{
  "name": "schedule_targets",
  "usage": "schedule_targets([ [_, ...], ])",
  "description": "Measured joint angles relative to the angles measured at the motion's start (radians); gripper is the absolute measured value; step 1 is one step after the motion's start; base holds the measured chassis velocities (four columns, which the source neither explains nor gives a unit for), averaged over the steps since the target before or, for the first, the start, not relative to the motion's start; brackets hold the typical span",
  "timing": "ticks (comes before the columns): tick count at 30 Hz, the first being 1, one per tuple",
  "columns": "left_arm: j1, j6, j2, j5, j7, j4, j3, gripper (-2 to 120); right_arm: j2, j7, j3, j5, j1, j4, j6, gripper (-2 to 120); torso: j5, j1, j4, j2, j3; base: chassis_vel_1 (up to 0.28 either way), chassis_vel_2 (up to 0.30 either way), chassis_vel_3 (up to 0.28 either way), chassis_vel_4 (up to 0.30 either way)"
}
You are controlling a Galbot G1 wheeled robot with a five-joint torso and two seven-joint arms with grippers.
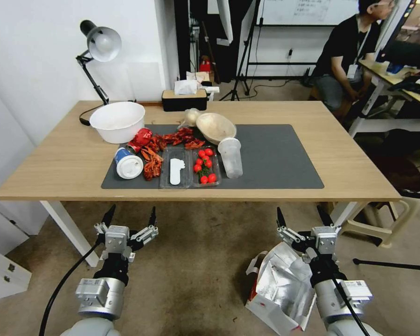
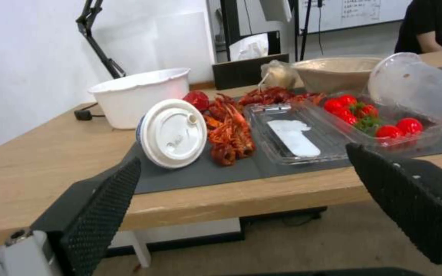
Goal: Pick up the food delivery bag from the floor and place it on the table.
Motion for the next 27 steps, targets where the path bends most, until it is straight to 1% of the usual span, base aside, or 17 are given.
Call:
schedule_targets([
  [22,0.001,0.004,0.001,-0.004,-0.003,0.000,0.001,100,0.006,-0.007,-0.001,-0.001,-0.010,0.006,-0.009,100,0.0002,0.000,0.0000,0.000,0.000,0.000,0.000,0.000,0.000],
  [24,0.003,0.019,0.006,-0.018,-0.014,-0.006,0.005,100,0.017,-0.022,-0.003,-0.007,-0.029,0.019,-0.026,100,-0.0003,0.000,0.0004,0.000,0.000,0.000,0.000,0.000,0.000],
  [26,0.016,0.077,0.023,-0.076,-0.057,-0.035,0.023,100,0.064,-0.085,-0.023,-0.029,-0.108,0.067,-0.098,100,0.0001,0.000,0.0001,0.000,0.000,0.000,0.000,0.000,0.000],
  [27,0.028,0.130,0.040,-0.128,-0.096,-0.059,0.039,100,0.092,-0.127,-0.033,-0.040,-0.163,0.098,-0.139,100,-0.0007,0.000,-0.0009,0.000,0.000,0.000,0.000,0.000,0.000],
])
